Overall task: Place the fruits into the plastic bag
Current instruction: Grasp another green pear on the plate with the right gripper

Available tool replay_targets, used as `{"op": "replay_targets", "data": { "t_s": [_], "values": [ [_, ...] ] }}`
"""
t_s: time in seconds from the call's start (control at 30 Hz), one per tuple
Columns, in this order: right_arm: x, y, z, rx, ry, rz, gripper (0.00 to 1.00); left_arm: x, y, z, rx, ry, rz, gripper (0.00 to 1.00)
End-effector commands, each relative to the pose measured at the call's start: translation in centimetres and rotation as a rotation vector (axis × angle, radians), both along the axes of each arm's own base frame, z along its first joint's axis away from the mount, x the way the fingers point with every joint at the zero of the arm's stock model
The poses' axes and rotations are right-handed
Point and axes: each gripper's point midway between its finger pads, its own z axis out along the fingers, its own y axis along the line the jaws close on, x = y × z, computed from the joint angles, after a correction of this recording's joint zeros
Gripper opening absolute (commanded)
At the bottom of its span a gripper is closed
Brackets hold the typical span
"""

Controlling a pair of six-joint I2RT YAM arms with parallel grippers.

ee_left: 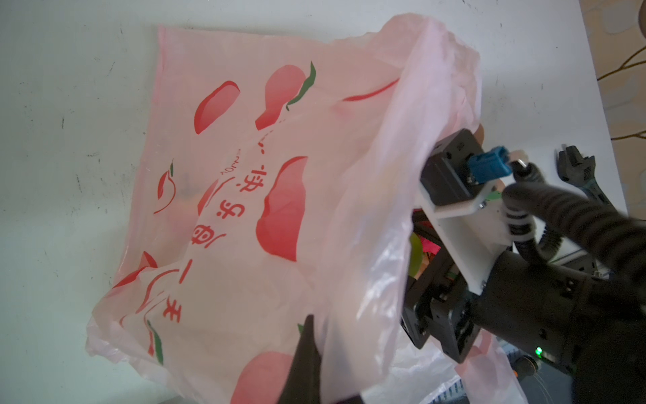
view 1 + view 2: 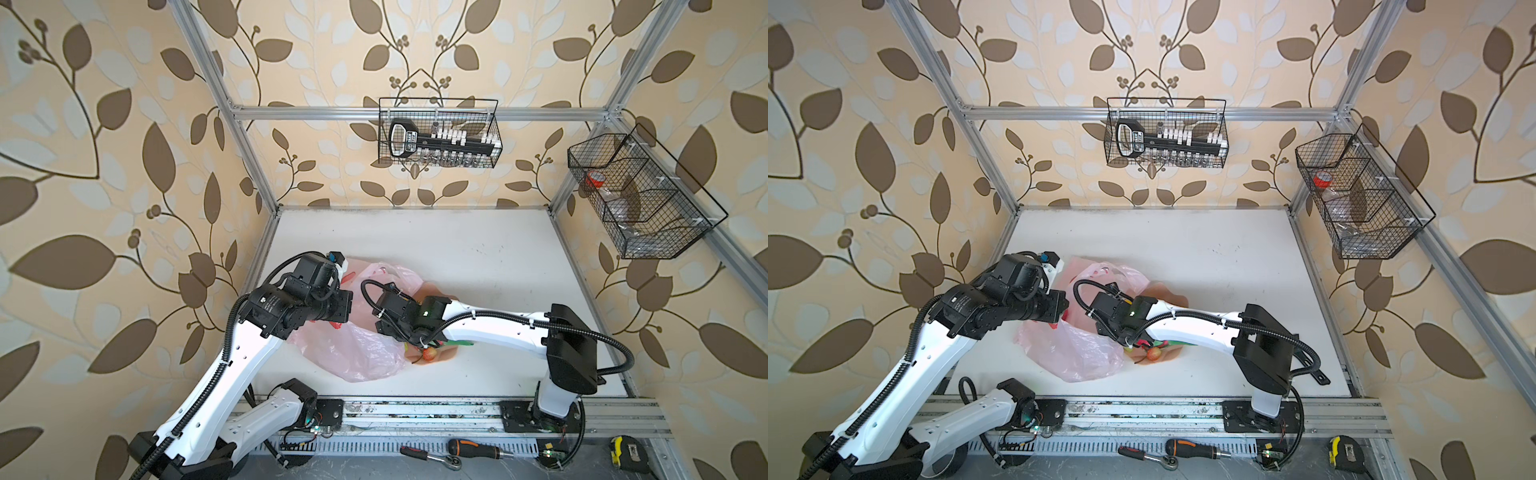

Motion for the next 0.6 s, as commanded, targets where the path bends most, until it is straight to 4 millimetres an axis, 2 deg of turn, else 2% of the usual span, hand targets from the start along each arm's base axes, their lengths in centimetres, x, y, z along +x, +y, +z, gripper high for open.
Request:
{"op": "replay_targets", "data": {
  "t_s": [0.0,0.2,0.57],
  "values": [
    [-0.3,-0.14,-0.78,-0.047,0.014,0.011,0.79,-0.14,0.27,0.42,0.003,-0.016,-0.001,0.01],
    [-0.25,-0.47,-1.0,-0.066,0.011,0.009,0.75,-0.08,0.3,0.5,0.004,-0.019,0.0,0.01],
    [0.06,-0.65,-0.24,-0.064,-0.012,0.001,0.52,0.05,0.31,0.61,0.007,-0.025,0.0,0.0]
  ]
}}
